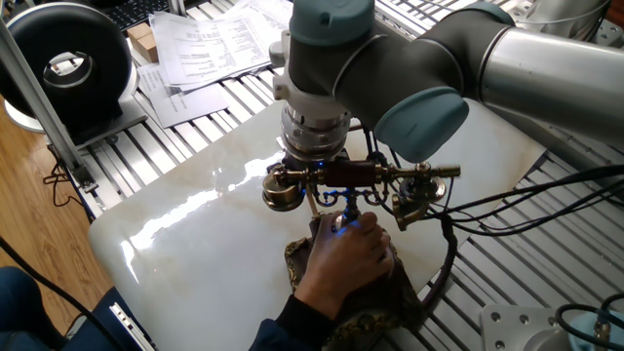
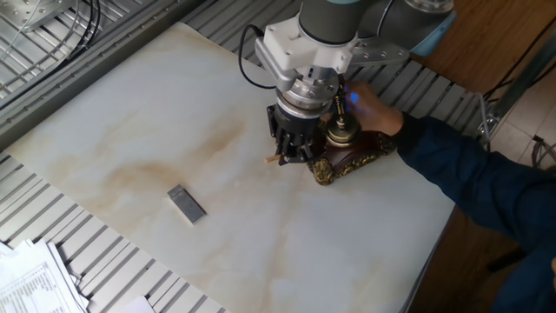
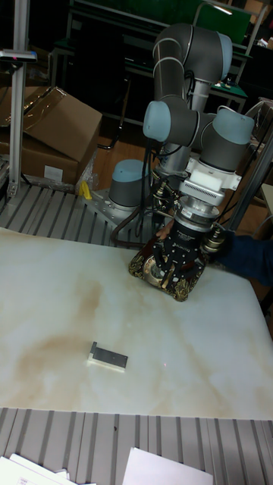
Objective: Dial a number on an old rotary phone
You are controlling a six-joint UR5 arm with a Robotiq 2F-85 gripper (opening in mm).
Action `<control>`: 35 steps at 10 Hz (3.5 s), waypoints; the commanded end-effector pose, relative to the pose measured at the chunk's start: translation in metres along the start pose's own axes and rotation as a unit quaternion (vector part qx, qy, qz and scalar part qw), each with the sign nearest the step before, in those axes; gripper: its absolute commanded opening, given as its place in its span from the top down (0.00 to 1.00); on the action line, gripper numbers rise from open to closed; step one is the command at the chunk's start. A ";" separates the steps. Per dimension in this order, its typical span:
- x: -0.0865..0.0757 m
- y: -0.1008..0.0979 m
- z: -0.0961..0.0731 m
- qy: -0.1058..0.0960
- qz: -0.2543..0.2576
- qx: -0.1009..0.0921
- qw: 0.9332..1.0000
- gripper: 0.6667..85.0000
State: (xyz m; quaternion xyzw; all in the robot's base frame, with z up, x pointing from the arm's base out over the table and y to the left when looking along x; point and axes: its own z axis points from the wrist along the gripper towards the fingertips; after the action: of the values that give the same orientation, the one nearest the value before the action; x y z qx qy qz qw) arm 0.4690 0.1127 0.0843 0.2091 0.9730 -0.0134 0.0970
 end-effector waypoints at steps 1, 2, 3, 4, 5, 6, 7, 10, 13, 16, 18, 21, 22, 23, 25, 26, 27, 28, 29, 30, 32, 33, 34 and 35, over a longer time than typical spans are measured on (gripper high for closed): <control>0.001 0.002 -0.001 0.003 0.003 -0.006 1.000 0.99; 0.002 0.002 -0.002 0.003 0.002 -0.006 1.000 0.99; 0.003 0.002 -0.004 0.005 0.001 -0.008 1.000 0.99; 0.004 0.002 -0.005 0.005 0.001 -0.009 1.000 0.99; 0.005 0.003 -0.005 0.005 0.001 -0.009 1.000 0.99; 0.006 0.004 -0.004 0.004 0.002 -0.009 1.000 0.99; 0.007 0.004 -0.004 0.005 0.002 -0.011 1.000 0.99; 0.004 -0.001 -0.007 0.007 -0.004 -0.017 1.000 0.99; 0.003 0.000 -0.007 0.008 -0.004 -0.019 1.000 0.99; 0.004 0.001 -0.006 0.008 -0.004 -0.018 1.000 0.99; 0.005 0.003 -0.004 0.007 0.000 -0.015 1.000 0.99; 0.002 0.007 0.000 0.001 0.003 -0.006 1.000 0.99; 0.000 0.010 0.004 -0.002 0.007 -0.004 1.000 0.99; -0.003 0.010 0.006 -0.005 0.007 -0.003 1.000 0.99; -0.009 0.004 0.010 -0.010 0.002 -0.005 1.000 0.99; -0.012 0.003 0.012 -0.012 0.001 -0.007 1.000 0.99; -0.016 0.003 0.014 -0.014 0.000 -0.008 1.000 0.99; -0.018 0.003 0.015 -0.017 -0.001 -0.007 1.000 0.99; -0.020 0.003 0.017 -0.019 -0.003 -0.007 1.000 0.99; -0.022 0.003 0.018 -0.021 -0.005 -0.007 1.000 0.99; -0.030 0.004 0.025 -0.028 -0.008 -0.002 1.000 0.99; -0.031 0.005 0.027 -0.028 -0.011 -0.005 1.000 0.99; -0.034 -0.002 0.026 -0.030 -0.025 -0.010 0.999 0.99; -0.039 -0.007 0.022 -0.028 -0.041 -0.018 0.999 0.99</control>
State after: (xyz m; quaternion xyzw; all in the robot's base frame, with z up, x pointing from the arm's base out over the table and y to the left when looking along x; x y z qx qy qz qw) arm 0.4999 0.0979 0.0674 0.1858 0.9745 -0.0167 0.1247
